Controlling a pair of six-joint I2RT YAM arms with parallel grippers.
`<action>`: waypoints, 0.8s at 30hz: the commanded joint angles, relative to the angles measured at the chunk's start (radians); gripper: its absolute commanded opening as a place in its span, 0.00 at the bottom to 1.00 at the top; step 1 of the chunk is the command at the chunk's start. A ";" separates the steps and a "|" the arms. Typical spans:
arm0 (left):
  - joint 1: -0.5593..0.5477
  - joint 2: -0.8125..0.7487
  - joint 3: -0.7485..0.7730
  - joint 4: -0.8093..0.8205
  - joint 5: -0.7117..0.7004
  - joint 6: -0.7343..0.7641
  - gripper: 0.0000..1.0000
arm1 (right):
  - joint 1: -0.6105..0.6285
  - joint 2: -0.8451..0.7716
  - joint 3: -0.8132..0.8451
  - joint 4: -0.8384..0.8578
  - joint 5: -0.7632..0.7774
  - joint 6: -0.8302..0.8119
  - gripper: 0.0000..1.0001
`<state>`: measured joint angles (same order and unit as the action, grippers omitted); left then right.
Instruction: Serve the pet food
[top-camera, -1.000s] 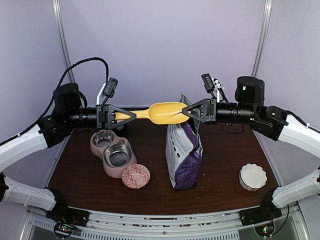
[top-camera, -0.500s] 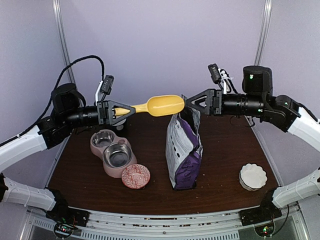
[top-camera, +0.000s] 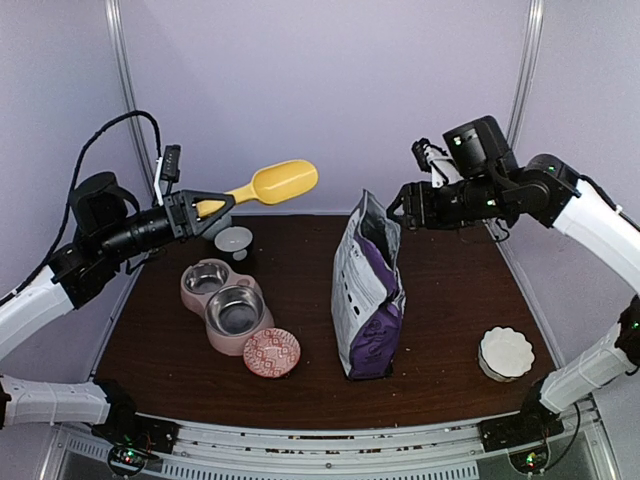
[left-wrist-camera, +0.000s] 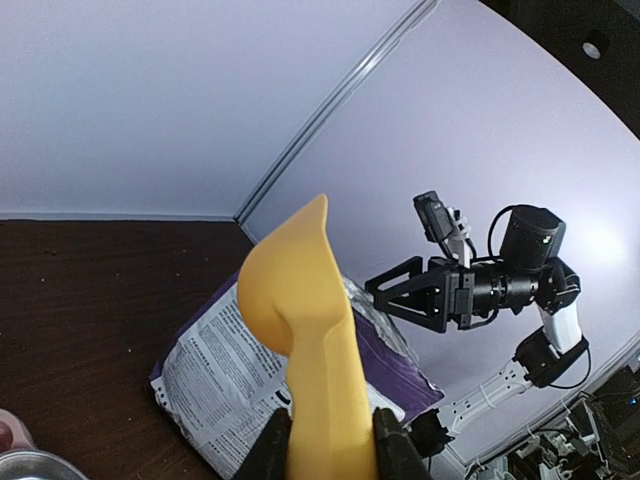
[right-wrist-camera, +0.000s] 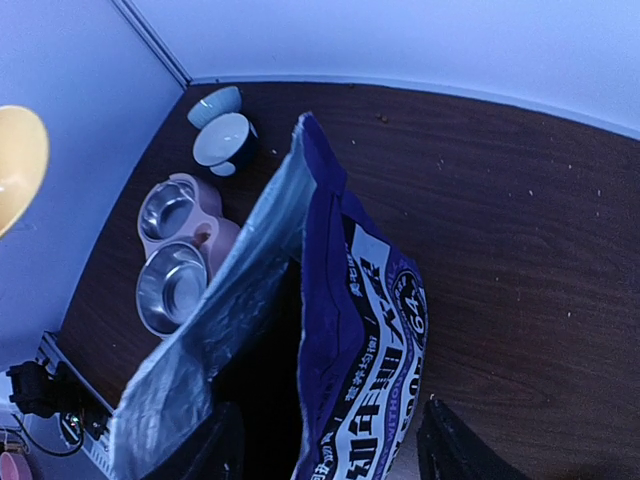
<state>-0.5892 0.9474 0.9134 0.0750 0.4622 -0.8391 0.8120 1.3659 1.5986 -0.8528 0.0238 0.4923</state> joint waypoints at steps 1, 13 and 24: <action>0.016 -0.057 -0.027 -0.037 -0.046 -0.004 0.00 | 0.000 0.080 0.052 -0.113 0.022 -0.021 0.56; 0.030 -0.097 -0.035 -0.099 -0.066 0.010 0.00 | -0.099 0.130 0.161 -0.134 0.038 -0.077 0.00; 0.049 -0.102 -0.018 -0.130 -0.062 0.024 0.00 | -0.224 0.313 0.615 -0.242 0.069 -0.195 0.00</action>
<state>-0.5510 0.8627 0.8814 -0.0814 0.4042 -0.8360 0.5995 1.7294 2.0937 -1.2411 0.0429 0.3355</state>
